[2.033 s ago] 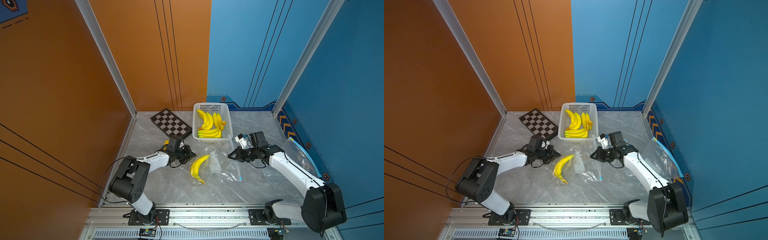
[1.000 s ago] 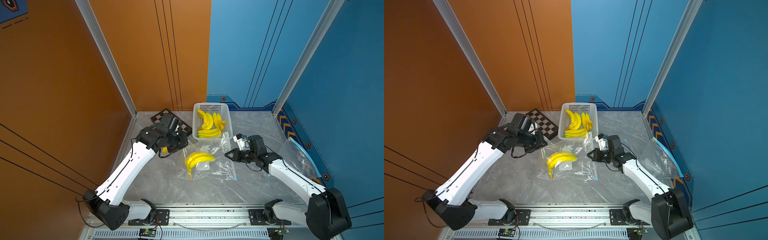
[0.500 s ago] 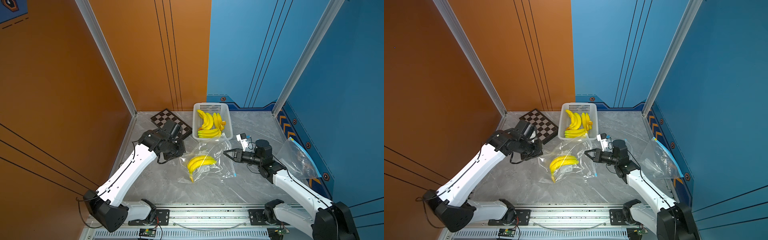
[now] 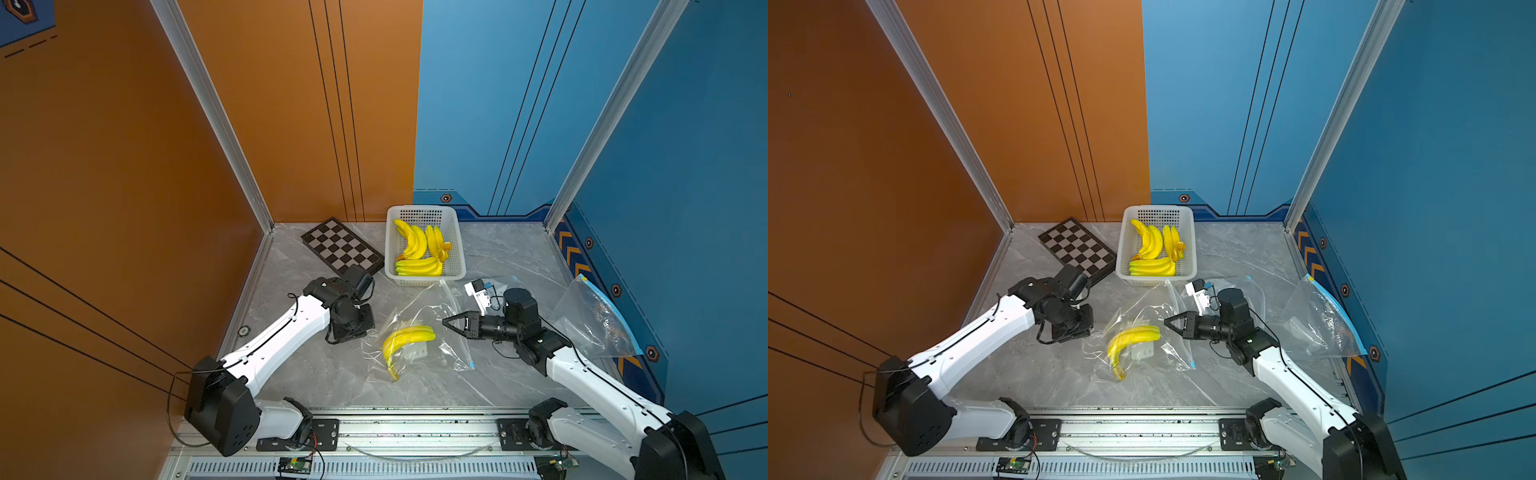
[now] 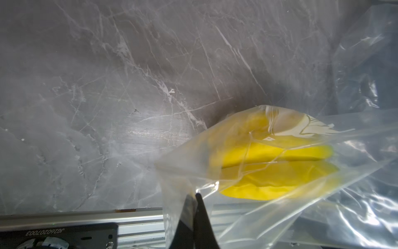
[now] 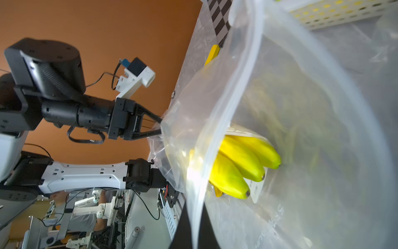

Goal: Open the zip-top bag and take out the banana
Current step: Pick up the banana from the zipper food storage bag.

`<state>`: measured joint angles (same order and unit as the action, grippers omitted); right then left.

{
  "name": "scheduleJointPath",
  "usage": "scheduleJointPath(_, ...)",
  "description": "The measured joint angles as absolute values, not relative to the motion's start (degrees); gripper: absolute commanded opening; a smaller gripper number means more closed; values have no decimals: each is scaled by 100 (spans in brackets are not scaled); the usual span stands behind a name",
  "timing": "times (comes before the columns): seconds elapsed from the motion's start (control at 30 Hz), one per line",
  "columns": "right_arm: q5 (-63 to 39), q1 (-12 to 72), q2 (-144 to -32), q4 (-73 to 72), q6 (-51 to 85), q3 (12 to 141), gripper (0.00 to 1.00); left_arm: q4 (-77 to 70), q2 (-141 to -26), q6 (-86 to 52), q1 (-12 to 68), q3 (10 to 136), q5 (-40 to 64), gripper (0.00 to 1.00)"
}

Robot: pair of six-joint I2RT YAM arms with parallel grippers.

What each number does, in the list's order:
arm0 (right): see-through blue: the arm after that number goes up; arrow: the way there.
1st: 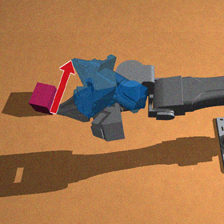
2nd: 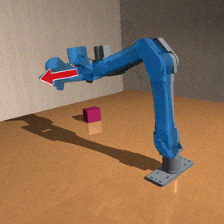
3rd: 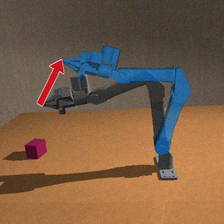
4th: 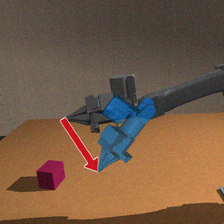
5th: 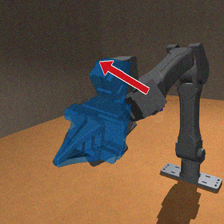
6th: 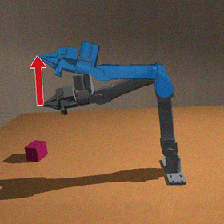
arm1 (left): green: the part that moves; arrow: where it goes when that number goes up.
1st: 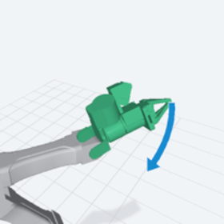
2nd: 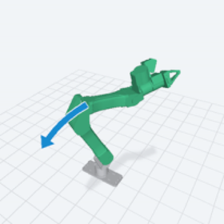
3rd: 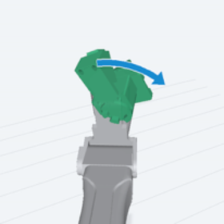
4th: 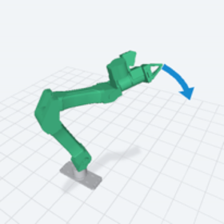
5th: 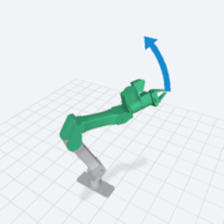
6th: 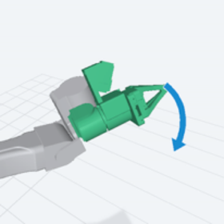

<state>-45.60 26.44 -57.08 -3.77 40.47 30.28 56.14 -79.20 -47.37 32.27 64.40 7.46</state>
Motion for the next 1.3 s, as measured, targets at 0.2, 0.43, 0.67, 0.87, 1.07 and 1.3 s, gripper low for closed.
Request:
scheduleJointPath(0.2, -4095, 3524, -5874, -169, 3922, 3028, 18, 4963, -8597, -4772, 3645, 6445, 687, 0)
scheduleJointPath(0.43, -3850, 3839, -6241, 211, 3730, 3144, 100, 4412, -9087, -4803, 3850, 6300, 687, 0)
scheduleJointPath(0.67, -3588, 2412, -4405, 1776, 3441, 3391, 100, 4289, -9236, -4779, 3848, 6296, 690, 0)
scheduleJointPath(0.87, -3481, 1140, -2886, 3251, 3358, 3588, 43, 4278, -9430, -4737, 3850, 6302, 692, 0)
scheduleJointPath(1.07, -3459, 753, -2840, 4263, 3350, 3225, 0, 4276, -9603, -4661, 3850, 6305, 718, 0)
scheduleJointPath(1.3, -3699, 967, -3459, 4348, 3323, 3118, 0, 4276, -9603, -4604, 3850, 6305, 755, 0)
